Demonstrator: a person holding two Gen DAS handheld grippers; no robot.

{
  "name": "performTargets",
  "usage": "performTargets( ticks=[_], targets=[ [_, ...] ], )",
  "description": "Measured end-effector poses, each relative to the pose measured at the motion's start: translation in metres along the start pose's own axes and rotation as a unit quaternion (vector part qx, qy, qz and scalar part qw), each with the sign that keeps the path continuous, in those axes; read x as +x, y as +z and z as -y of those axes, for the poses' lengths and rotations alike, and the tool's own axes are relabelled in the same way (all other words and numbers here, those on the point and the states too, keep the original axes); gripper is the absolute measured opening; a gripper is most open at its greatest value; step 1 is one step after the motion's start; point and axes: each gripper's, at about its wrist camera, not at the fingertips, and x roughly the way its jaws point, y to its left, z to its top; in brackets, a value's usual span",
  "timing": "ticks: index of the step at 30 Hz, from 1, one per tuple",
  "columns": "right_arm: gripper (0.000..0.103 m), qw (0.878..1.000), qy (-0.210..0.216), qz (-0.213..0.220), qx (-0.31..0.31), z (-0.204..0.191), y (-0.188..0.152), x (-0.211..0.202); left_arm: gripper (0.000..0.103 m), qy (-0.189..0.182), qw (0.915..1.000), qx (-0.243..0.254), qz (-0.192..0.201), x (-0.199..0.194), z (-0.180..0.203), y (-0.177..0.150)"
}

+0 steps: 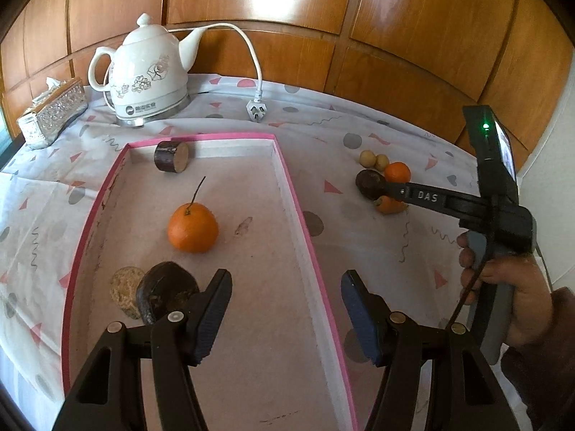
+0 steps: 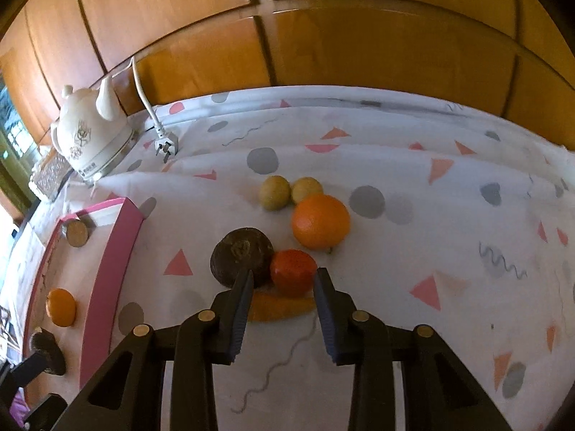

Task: Organize fruits
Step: 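Withdraw both tools from the tray toward the tomato and carrot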

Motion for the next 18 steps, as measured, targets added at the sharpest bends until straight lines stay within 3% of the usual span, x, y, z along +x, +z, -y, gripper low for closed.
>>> performTargets(
  ticks=[4, 7, 13, 18],
  targets=[
    [0.035, 1.000, 0.007, -0.005, -0.008, -0.001, 0.005, 0.004, 0.064, -0.006, 1.0000, -0.002, 0.001, 0.002, 0.004, 0.008],
    [0.019, 1.000, 0.004, -0.002, -0.016, 0.003, 0.001, 0.000, 0.064, -0.009, 1.0000, -0.001, 0.003, 0.004, 0.008, 0.015],
    [0.019, 1.000, -0.002, -0.007, 0.008, 0.021, -0.005, -0.001, 0.064, -0.016, 0.9999, 0.001, -0.002, 0.019, 0.026, 0.035],
    [0.031, 0.999, 0.028, -0.006, 0.016, 0.027, -0.001, -0.001, 0.063, -0.024, 0.9996, -0.004, -0.013, 0.033, 0.038, 0.045]
  ],
)
